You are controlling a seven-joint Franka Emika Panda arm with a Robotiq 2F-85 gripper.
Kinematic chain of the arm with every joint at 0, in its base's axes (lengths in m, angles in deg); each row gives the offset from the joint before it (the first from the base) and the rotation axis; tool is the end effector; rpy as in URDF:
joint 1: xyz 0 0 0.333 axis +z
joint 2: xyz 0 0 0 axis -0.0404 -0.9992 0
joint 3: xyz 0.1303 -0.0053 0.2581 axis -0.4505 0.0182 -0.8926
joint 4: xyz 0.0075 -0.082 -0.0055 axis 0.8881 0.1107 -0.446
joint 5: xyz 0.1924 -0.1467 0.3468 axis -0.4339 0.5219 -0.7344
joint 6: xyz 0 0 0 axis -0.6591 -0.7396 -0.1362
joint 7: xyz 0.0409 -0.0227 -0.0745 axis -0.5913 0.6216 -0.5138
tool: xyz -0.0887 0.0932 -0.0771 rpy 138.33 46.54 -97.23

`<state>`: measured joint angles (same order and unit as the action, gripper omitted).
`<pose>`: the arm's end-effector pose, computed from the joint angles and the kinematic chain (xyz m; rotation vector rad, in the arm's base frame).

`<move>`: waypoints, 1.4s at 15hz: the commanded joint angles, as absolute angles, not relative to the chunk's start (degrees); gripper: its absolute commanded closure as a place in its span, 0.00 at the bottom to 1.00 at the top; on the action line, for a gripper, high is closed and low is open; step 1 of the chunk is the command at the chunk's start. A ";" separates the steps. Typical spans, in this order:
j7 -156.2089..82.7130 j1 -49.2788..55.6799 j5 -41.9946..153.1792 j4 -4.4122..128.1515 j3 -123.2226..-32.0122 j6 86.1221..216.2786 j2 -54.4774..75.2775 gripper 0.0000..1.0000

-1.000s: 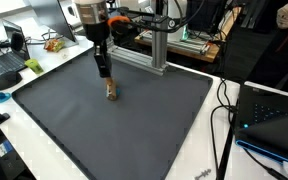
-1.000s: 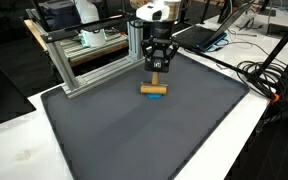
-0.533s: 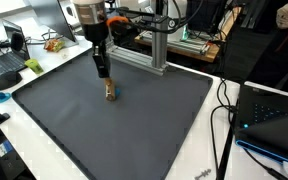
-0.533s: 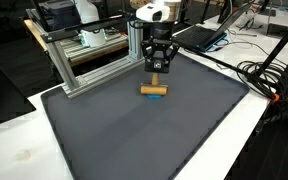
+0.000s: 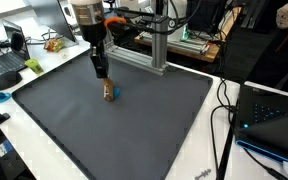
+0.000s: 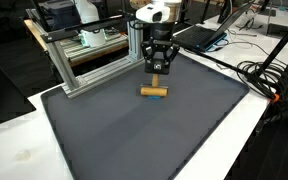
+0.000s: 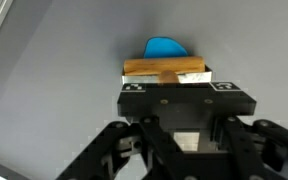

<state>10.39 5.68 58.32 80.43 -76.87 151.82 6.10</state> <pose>0.6407 -0.0193 0.2163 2.7981 -1.2700 0.1504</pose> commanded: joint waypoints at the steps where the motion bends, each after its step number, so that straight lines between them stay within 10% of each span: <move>1: 9.52 5.45 57.89 78.97 -76.09 154.60 1.57 0.78; 21: 2.81 4.53 53.16 78.78 -77.89 151.89 2.22 0.78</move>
<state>6.97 5.60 57.50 78.50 -76.10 152.14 4.45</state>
